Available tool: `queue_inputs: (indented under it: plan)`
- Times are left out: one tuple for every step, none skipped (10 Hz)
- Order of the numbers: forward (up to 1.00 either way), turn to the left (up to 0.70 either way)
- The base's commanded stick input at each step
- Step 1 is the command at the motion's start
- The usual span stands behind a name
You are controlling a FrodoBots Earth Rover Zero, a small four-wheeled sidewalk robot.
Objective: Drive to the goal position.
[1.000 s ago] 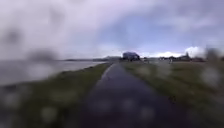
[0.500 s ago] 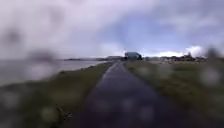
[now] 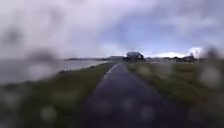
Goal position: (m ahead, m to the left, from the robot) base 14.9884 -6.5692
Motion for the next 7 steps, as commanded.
queue_inputs:
  plan:
    - [0.7,0.0]
    - [0.7,0.0]
    - [0.7,-0.14]
    - [0.7,-0.25]
    - [0.7,-0.34]
    - [0.7,-0.2]
    - [0.7,-0.05]
